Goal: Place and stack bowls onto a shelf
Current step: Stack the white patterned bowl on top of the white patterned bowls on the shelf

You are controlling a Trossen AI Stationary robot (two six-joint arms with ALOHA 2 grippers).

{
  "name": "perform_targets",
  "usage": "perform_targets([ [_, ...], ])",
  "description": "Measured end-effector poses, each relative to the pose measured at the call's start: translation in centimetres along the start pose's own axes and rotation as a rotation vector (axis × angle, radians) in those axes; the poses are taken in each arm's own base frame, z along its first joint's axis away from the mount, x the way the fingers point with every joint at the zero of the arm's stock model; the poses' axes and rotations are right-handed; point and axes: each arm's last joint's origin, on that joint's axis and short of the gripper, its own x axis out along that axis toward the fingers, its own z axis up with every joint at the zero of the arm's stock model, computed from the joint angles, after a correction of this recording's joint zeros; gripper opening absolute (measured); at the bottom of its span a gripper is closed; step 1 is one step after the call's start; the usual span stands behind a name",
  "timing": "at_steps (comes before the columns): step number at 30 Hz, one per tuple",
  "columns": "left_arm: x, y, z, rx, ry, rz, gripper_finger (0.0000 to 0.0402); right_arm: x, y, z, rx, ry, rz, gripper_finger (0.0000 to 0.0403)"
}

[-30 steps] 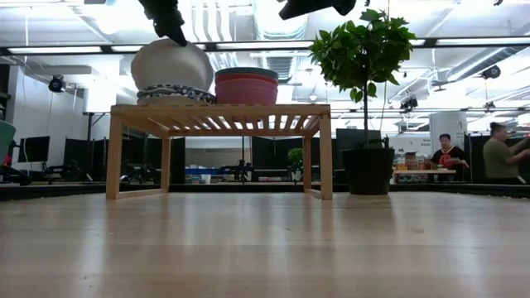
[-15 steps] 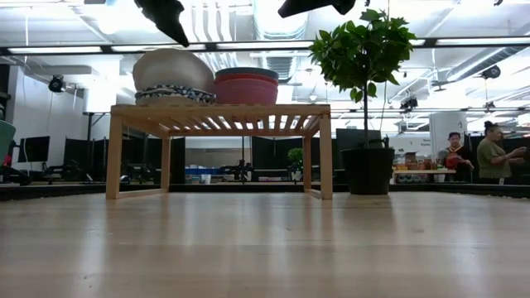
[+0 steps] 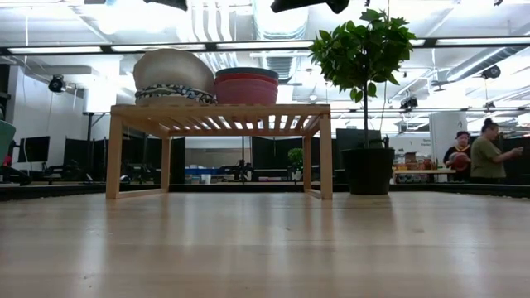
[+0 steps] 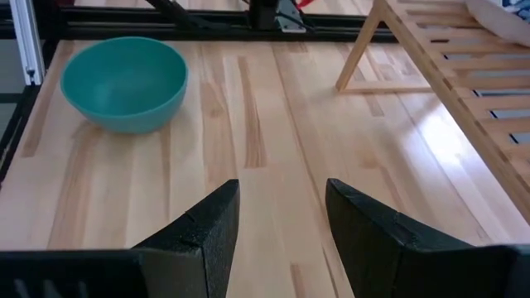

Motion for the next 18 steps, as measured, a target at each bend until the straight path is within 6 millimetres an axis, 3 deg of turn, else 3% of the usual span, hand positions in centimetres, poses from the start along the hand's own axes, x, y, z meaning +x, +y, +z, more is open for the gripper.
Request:
perform_targets([
  [3,-0.8,-0.2,-0.5,0.034,-0.037,-0.075,0.0133,0.2,0.1,-0.1,-0.011,-0.023,0.005,0.0171],
  [9,-0.6,0.4,-2.0,0.0,-0.05,0.026,0.0014,0.8,0.3,-0.6,-0.025,-0.075,0.016,0.0171],
  [18,1.9,2.1,-5.2,-0.13,-0.056,0.2,0.0002,0.8,0.4,-0.9,0.019,-0.071,0.02,0.0171],
])
